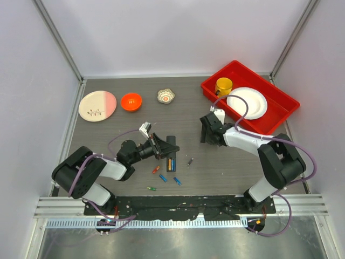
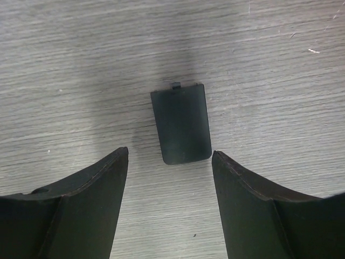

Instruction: Load the batteries into the remote control

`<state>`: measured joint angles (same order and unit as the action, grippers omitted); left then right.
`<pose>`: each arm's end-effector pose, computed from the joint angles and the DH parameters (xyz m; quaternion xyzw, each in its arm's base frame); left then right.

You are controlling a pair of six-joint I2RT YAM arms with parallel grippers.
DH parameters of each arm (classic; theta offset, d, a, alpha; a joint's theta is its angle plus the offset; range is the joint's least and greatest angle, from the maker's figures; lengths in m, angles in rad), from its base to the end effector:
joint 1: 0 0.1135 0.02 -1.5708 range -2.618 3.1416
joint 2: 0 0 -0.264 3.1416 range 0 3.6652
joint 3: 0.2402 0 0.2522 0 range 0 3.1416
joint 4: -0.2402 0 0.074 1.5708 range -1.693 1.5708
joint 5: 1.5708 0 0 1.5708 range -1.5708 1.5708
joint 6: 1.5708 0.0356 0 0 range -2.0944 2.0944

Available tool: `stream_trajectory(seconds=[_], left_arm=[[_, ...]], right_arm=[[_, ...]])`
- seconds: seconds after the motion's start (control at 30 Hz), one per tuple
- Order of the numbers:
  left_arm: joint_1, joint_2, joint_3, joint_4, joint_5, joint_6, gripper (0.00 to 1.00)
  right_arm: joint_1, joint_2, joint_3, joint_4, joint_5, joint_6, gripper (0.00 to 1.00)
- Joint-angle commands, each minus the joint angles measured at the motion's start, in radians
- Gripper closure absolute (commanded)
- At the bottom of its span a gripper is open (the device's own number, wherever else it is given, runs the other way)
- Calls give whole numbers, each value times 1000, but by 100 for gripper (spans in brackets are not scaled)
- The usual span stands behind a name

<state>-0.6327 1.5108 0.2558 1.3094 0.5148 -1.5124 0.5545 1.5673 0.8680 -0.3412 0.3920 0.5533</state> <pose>0.1849 -0.1573 0.1685 -0.1159 0.6804 -0.7004 0.1818 0.2616 0.1460 0.1735 0.0505 0.9466 -0.0246 0.3175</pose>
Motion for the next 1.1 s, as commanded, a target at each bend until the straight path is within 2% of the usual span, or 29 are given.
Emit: stream_trajectory(seconds=[0.0,0.3,0.57,0.63,0.67,0.73,0.77,0.87,1.07], left_arm=[[8,-55,-24,237,19,15,100],[11,-50,-23,237,22,24,100],[11,-32,-13,237,22,21,100],[11,-31,-13,237,22,23,100],[11,-29,-13,237,19,23,100],[11,-23,-12,237,17,23,100],[11,-20,-12,237,14,23,100],[11,2,-7,237,-8,23,100],[-1,48,11,237,-123,44,100]], right_arm=[[-21,23,25,39,-13,-55,34],[-76,66,17,59,-100,-99,43],[-87,89,-3,74,-125,-108,44],[-90,89,-11,77,-136,-105,53],[-88,88,-14,79,-143,-101,62],[-88,74,-24,82,-153,-95,67],[-90,65,-30,87,-162,-90,75],[-87,7,-52,87,-179,-64,87],[-28,-177,-8,-40,-166,-33,94]])
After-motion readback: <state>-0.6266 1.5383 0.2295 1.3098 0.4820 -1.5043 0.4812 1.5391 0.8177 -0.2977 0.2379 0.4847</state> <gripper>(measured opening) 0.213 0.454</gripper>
